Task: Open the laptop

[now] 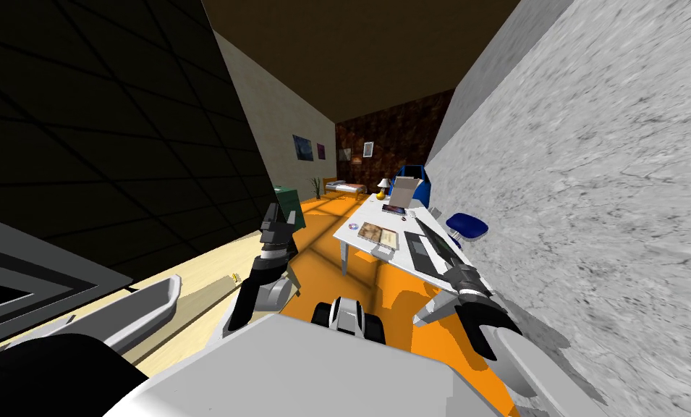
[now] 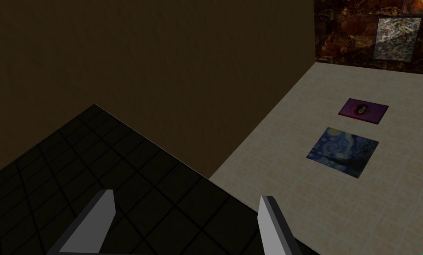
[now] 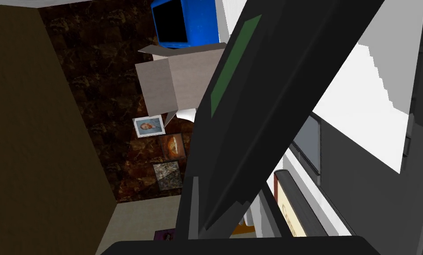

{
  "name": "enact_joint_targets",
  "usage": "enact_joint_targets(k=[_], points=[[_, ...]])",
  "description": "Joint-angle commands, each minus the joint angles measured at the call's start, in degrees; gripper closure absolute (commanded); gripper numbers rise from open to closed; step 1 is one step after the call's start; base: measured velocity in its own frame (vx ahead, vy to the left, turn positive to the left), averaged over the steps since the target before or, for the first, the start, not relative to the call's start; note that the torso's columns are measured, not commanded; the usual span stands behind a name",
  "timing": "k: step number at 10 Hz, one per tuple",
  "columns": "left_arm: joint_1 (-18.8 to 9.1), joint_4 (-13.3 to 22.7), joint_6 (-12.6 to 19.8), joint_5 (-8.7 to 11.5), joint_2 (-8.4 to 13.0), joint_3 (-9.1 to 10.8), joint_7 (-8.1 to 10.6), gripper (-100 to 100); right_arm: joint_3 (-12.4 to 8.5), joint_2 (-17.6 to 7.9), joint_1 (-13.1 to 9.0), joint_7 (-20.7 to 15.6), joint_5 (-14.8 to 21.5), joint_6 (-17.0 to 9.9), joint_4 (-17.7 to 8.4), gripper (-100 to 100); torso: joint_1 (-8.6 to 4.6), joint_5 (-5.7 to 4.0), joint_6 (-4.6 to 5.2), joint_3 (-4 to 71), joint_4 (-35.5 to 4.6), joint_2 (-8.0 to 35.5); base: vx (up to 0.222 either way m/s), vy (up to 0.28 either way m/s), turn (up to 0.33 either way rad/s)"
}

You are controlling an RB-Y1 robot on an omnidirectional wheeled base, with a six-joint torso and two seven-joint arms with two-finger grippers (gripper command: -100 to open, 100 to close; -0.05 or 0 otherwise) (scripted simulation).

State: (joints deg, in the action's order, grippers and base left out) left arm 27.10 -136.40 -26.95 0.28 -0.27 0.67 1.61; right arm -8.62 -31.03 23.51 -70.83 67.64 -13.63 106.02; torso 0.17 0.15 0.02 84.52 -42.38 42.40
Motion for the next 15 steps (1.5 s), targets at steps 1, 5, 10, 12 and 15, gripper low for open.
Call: enact_joint_targets(k=[1,5,10,12,15], points=[[0.00,0.00,0.00,0.00,0.00,0.00,0.00,0,1.39,2.11,-0.21,-3.22,4.27,-1.38,0.30,100,0.00,-0.02,-0.02,-0.01,0.01,0.00,-0.002,-0.012,0.052],[0.01,0.00,0.00,0.00,-0.01,-0.01,0.00,0,-1.61,-3.54,1.95,-1.42,-1.61,0.66,0.80,-100,0.04,-0.07,-0.02,0.08,0.10,-0.17,0.031,0.051,-0.048],[0.01,0.00,0.00,0.00,0.00,0.00,0.00,0,-5.06,-10.16,4.42,-0.16,-7.84,2.78,1.68,-100,-0.07,-0.02,0.00,-0.06,-0.04,0.08,0.040,0.076,-0.052],[0.00,0.00,0.00,0.00,0.00,0.00,0.00,0,-4.95,-10.93,4.72,-0.15,-8.61,2.61,1.76,-100,0.02,0.01,-0.03,0.00,-0.01,0.00,0.028,0.053,-0.035],[0.00,0.00,0.00,0.00,0.00,0.00,0.00,0,-4.83,-11.00,4.93,-0.12,-8.81,2.64,1.71,0,-0.16,-0.06,0.00,-0.02,-0.01,0.02,0.001,0.003,0.002]])
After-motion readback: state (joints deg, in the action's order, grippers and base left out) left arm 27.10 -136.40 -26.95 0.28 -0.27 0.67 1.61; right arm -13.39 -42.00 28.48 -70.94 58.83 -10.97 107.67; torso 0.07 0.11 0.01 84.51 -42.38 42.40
